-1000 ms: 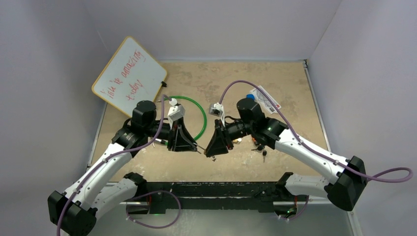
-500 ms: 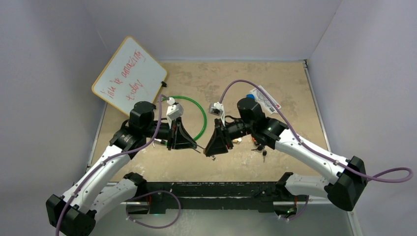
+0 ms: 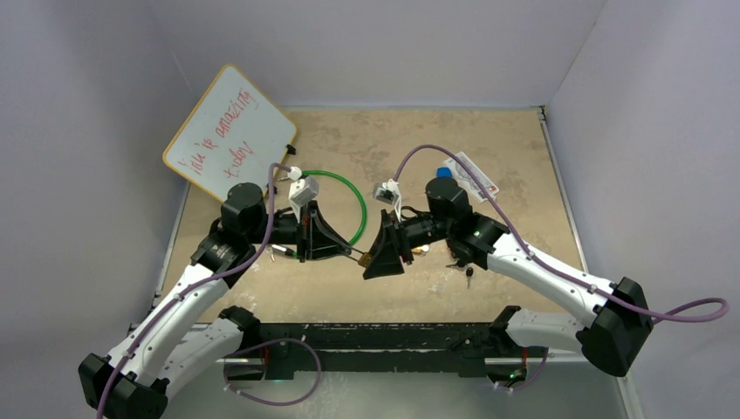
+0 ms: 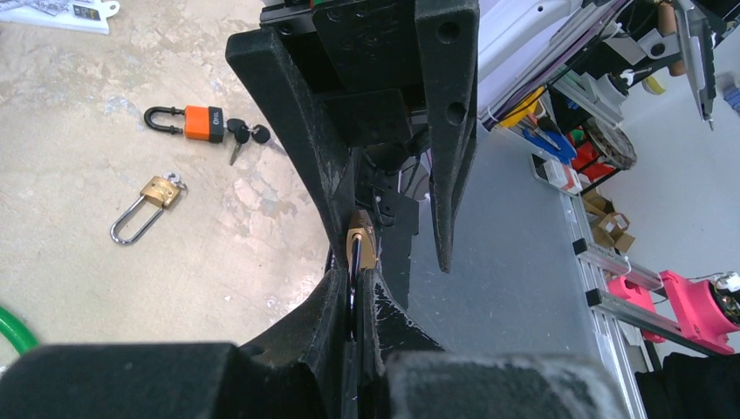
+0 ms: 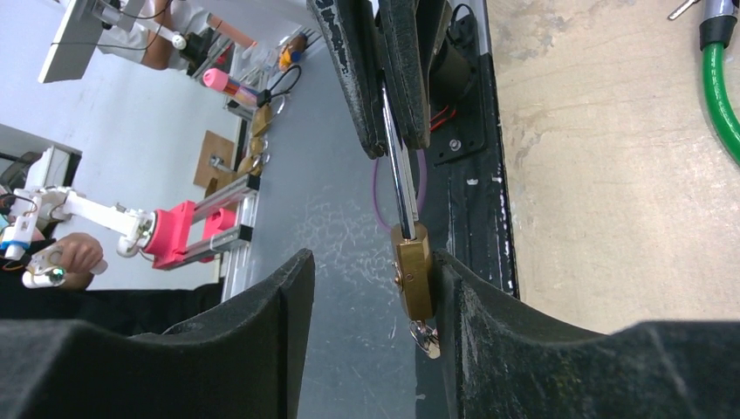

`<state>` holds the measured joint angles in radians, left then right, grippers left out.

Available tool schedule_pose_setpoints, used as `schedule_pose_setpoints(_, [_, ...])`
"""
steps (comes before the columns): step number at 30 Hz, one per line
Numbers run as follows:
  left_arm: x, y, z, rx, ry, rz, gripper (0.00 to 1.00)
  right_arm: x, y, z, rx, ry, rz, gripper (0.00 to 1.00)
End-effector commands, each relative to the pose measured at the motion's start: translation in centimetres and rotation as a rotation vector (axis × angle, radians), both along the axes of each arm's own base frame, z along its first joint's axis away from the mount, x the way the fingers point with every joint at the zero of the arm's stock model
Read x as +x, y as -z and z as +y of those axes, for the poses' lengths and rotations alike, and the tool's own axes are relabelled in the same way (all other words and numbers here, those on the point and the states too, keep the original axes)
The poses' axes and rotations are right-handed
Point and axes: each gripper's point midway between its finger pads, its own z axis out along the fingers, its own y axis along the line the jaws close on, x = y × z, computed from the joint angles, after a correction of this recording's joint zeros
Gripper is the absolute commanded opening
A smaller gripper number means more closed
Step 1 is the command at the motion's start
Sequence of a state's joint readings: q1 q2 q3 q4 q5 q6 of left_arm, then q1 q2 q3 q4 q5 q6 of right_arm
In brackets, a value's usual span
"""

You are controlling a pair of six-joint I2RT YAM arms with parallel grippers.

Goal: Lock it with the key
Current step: Pick up the lock from the center of the board, then lock the lock.

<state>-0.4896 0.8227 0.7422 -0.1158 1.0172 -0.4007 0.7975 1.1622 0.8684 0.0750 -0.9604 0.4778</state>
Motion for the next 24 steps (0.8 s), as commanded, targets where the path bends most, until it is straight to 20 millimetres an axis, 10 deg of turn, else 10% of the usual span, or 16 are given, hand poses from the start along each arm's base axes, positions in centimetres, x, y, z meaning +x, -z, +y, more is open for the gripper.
schedule_pose_setpoints(1, [0.3,-1.3,-0.1,-0.027,-0.008,-0.052,0.00,0.1,-1.7,0.1,0.051,0.009,-0.040,0.50])
schedule_pose_setpoints(10, [0.4,-1.3,-0.2,-0.043,-0.023,-0.041,0.00,0.6,-2.2,0.5,0.063,0.032,-0.055,0.00])
schedule_pose_setpoints(17, [1.3,-0.3,0.4,-0.002,-0.118,-0.014,0.30,1.3,-1.8,0.5,0.080,0.111,-0.037,0.00])
schedule_pose_setpoints(24, [1.4,-0.4,0.5,0.005,-0.131,-0.025,0.32,1.1,-1.6,0.3,0.084,0.114,-0.025,0.00])
